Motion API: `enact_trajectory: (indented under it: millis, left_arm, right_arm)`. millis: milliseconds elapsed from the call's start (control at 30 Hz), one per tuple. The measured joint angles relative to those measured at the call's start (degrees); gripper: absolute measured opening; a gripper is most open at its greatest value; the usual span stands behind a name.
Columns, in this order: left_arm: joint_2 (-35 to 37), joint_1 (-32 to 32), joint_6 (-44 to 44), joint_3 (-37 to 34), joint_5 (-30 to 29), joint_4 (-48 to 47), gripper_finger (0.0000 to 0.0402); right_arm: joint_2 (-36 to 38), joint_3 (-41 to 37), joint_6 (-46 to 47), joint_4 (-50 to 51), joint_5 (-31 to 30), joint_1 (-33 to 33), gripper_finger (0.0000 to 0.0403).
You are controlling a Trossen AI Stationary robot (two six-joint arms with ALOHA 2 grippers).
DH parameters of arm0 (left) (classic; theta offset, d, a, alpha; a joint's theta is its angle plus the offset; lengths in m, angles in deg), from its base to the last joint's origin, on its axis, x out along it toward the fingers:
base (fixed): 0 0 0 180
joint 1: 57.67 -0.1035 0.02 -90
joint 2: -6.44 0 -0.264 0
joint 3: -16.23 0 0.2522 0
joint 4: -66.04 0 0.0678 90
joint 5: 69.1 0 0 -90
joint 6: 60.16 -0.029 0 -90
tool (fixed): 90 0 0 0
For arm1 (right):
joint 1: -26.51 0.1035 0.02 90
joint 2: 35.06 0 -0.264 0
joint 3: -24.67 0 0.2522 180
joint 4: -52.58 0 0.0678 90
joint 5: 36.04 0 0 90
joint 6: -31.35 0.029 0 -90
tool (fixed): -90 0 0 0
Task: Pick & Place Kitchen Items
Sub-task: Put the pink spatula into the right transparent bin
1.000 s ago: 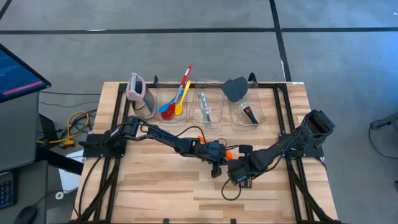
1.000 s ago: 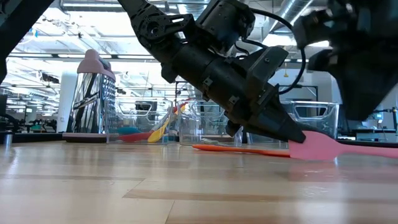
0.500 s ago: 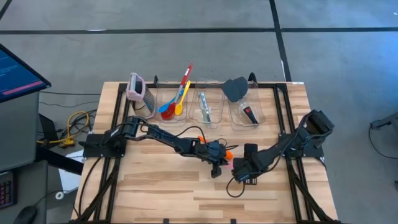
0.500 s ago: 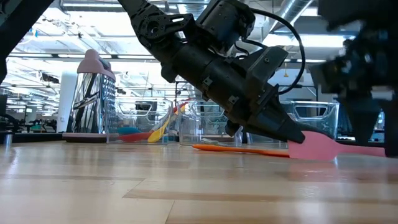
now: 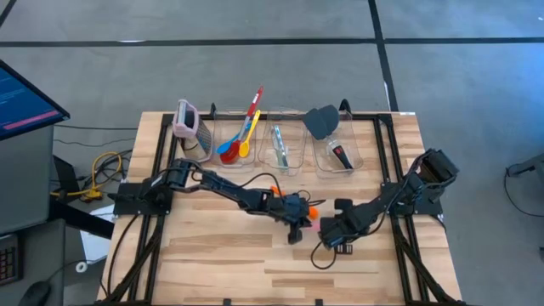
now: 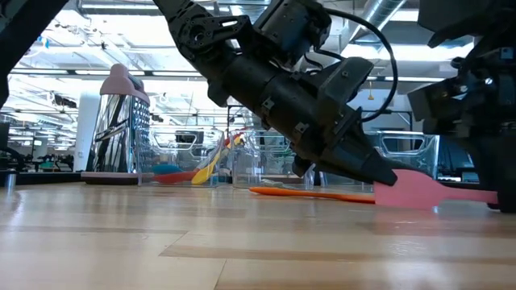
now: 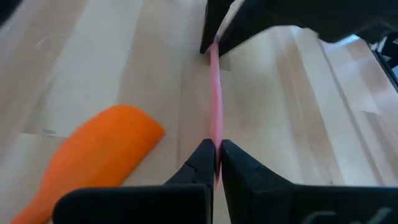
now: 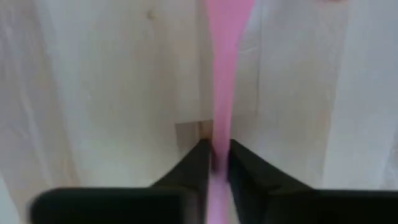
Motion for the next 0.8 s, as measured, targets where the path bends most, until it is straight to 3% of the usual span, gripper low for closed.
enact_trajectory:
  millis: [133, 567, 800]
  left_arm:
    - [0.00, 0.01, 0.00, 0.02, -0.03, -0.02, 0.0000]
    - [1.40, -0.37, -0.17, -0.15, -0.48, 0.55, 0.0007]
    - [6.02, -0.62, -3.09, 0.18, -0.25, 2.60, 0.0007]
  right_arm:
    - [0.00, -0.06, 0.04, -0.47, 0.12, 0.00, 0.0013]
    - [-0.11, -0.05, 2.95, 0.03, -1.25, 0.33, 0.0010]
    - [-0.17, -0.05, 3.49, 0.16, -1.32, 0.37, 0.0010]
